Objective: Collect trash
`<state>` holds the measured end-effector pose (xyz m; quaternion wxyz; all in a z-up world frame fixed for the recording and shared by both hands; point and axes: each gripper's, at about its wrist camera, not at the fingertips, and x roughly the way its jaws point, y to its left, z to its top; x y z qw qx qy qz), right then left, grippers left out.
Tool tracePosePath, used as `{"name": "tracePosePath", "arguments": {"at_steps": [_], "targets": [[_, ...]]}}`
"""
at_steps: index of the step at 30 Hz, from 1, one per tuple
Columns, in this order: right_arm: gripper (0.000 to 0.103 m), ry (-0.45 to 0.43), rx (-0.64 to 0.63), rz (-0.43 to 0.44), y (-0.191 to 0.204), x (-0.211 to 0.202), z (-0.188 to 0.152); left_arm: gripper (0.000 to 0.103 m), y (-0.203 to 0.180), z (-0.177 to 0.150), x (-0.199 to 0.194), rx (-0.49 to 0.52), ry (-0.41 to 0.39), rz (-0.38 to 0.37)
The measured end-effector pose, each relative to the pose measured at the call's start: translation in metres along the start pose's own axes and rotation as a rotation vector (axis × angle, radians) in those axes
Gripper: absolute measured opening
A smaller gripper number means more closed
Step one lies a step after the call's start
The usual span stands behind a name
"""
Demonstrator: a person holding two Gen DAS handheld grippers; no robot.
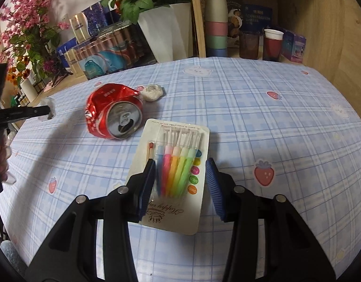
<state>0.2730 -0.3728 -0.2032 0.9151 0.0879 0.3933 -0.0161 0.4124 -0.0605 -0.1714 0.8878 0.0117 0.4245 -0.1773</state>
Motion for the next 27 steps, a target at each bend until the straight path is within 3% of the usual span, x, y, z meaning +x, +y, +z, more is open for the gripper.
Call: {"name": "tracePosePath", "arguments": {"at_steps": [10,27], "targets": [[0.046,-0.06,-0.02,0.015,0.008,-0.049,-0.007,0.012,-0.048,-0.047,-0.1,0.107,-0.091,-0.11],[0.046,-0.158,-0.014,0.105,0.048,-0.166,-0.045,0.012,-0.085,-0.128,-0.23,0.088,-0.157,-0.224]]}}
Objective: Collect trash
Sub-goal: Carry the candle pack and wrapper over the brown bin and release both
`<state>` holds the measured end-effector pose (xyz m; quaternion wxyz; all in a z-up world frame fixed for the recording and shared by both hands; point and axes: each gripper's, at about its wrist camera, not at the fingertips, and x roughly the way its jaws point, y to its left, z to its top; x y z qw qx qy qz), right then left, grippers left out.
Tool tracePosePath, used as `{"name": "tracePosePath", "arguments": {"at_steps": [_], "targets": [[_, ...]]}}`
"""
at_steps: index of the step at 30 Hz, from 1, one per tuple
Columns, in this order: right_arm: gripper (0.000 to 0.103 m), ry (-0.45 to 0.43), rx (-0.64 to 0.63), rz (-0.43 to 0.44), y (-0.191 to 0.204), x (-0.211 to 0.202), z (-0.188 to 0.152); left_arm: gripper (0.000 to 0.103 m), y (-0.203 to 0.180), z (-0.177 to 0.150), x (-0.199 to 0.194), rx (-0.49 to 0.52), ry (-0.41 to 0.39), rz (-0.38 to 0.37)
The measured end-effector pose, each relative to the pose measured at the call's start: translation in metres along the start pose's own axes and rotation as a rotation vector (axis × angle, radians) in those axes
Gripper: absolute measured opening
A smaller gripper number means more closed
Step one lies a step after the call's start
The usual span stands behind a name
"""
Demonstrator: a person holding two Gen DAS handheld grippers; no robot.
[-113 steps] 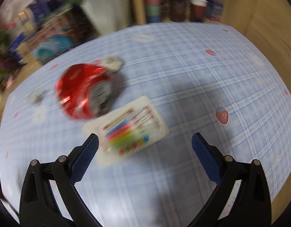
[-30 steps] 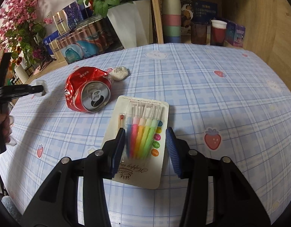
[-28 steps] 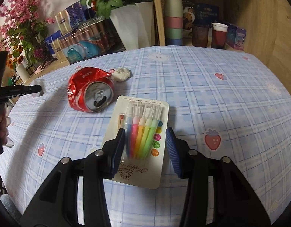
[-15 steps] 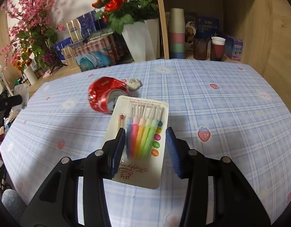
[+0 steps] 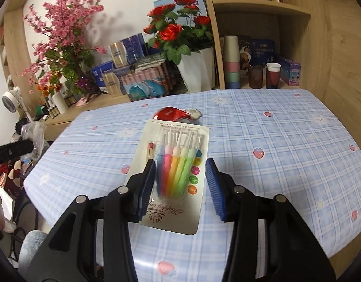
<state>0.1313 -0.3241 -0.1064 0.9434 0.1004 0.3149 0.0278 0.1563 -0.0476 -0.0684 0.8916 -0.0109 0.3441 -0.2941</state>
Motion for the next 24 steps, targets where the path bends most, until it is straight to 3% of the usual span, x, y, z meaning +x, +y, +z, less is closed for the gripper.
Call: {"name": "tracePosePath", "arguments": {"at_steps": [12,24], "targets": [[0.046,-0.043,-0.022,0.034,0.03,-0.063,-0.023,0.012,-0.034,-0.058,-0.047,-0.029,0.041,-0.063],[0.046,-0.055,-0.037,0.058,0.046,-0.098,-0.047,0.013,-0.046,-0.119,-0.044,-0.081,0.144,-0.103]]}}
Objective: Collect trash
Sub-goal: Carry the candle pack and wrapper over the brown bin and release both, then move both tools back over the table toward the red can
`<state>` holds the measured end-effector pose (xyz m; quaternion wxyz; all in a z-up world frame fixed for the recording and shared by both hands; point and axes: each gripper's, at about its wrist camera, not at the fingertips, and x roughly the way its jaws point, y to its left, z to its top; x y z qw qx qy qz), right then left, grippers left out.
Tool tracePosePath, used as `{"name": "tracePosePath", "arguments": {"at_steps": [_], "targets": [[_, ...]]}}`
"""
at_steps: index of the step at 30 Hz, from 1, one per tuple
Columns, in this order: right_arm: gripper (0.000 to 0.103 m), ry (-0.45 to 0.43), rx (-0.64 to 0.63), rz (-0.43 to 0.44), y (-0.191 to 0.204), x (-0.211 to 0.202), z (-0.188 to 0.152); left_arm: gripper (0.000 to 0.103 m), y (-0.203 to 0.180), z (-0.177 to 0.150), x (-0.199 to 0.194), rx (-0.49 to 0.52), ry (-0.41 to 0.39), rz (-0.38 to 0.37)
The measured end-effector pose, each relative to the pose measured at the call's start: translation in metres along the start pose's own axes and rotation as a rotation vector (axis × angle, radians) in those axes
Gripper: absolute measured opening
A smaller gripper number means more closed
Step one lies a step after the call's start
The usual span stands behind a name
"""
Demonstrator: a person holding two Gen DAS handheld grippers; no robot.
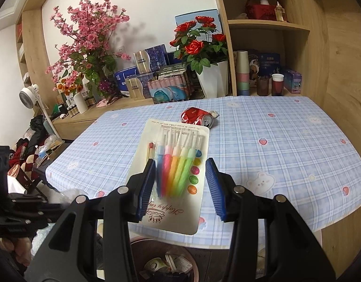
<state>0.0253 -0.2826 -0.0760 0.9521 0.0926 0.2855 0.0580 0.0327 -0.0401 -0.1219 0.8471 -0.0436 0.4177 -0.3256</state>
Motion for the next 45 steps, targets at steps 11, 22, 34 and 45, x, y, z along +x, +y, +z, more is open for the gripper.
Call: {"name": "tracePosePath", "arguments": {"at_steps": [11,22,34,45], "targets": [[0.046,0.022,-0.012,0.016,0.008,-0.016,-0.019,0.067,-0.006,-0.009,-0.014,0.006,-0.053,0.048],[0.046,0.103,-0.053,0.066,0.029,-0.012,-0.043,0.095,0.021,0.0,-0.066,-0.063,-0.274,0.244],[0.047,0.224,-0.095,0.115,0.053,0.006,-0.075,0.096,0.053,-0.006,-0.08,-0.148,-0.297,0.329],[0.048,0.316,-0.118,0.142,0.067,0.024,-0.093,0.096,0.065,-0.013,-0.075,-0.19,-0.279,0.328]]}}
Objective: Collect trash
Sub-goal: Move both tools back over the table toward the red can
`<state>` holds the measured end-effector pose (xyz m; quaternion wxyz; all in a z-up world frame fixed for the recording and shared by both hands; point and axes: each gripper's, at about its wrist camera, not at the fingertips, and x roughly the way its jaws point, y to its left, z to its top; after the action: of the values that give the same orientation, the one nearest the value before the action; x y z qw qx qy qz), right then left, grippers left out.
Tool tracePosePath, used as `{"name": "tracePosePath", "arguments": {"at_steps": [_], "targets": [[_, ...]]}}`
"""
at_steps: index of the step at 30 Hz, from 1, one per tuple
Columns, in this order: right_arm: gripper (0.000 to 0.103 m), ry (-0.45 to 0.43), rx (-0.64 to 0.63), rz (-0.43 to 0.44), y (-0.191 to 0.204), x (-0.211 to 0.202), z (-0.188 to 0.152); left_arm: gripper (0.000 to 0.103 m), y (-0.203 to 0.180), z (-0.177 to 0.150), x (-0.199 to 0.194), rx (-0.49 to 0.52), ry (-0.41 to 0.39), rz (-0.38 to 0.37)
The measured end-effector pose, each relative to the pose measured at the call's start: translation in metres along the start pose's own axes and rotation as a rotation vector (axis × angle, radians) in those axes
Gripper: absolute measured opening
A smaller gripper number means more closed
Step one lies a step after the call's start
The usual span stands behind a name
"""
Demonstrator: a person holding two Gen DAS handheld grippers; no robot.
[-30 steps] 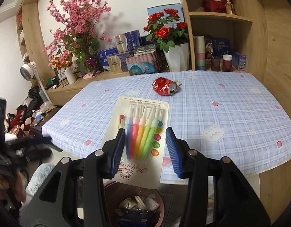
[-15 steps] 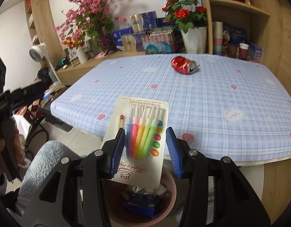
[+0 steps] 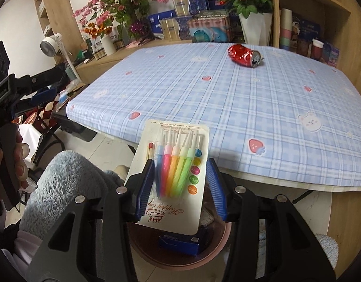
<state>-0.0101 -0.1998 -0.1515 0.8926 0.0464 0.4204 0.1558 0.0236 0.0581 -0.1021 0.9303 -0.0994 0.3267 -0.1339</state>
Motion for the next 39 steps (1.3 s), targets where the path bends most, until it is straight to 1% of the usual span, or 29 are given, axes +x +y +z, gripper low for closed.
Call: {"name": "tracePosePath", "arguments": {"at_steps": [3,6,8,10,11,13,14,19,26,30,35,39], "targets": [[0.049,0.016,0.023,0.007,-0.001,0.004,-0.001,0.096,-0.001,-0.002,0.004,0.008,0.015,0.015],[0.066,0.015,0.039,-0.01,-0.005,0.005,-0.001,0.096,-0.001,-0.003,0.008,0.019,0.029,0.036],[0.069,0.01,0.045,-0.021,-0.006,0.005,0.0,0.096,0.0,-0.004,0.01,0.018,0.034,0.043],[0.079,0.012,0.053,-0.048,-0.01,0.006,0.0,0.096,0.001,-0.004,0.012,0.012,0.04,0.046],[0.08,0.008,0.061,-0.056,-0.012,0.006,0.0,0.096,0.002,-0.004,0.013,0.011,0.043,0.046],[0.089,0.006,0.075,-0.075,-0.016,0.006,0.0,0.096,0.002,-0.005,0.014,0.014,0.047,0.05],[0.091,0.005,0.08,-0.087,-0.018,0.005,0.0,0.096,0.002,-0.006,0.016,0.015,0.051,0.053],[0.095,-0.005,0.101,-0.134,-0.028,0.006,0.002,0.096,0.002,-0.007,0.022,0.017,0.067,0.055],[0.095,-0.016,0.128,-0.17,-0.048,0.006,0.007,0.096,0.004,-0.006,0.032,0.013,0.083,0.063],[0.095,-0.025,0.151,-0.191,-0.065,0.007,0.013,0.096,0.004,-0.003,0.044,0.003,0.104,0.051],[0.095,-0.036,0.189,-0.212,-0.089,0.01,0.022,0.096,-0.007,0.005,0.065,0.04,0.128,0.04],[0.095,-0.042,0.215,-0.237,-0.117,0.017,0.035,0.096,-0.024,0.023,0.096,0.106,0.145,0.013]]}}
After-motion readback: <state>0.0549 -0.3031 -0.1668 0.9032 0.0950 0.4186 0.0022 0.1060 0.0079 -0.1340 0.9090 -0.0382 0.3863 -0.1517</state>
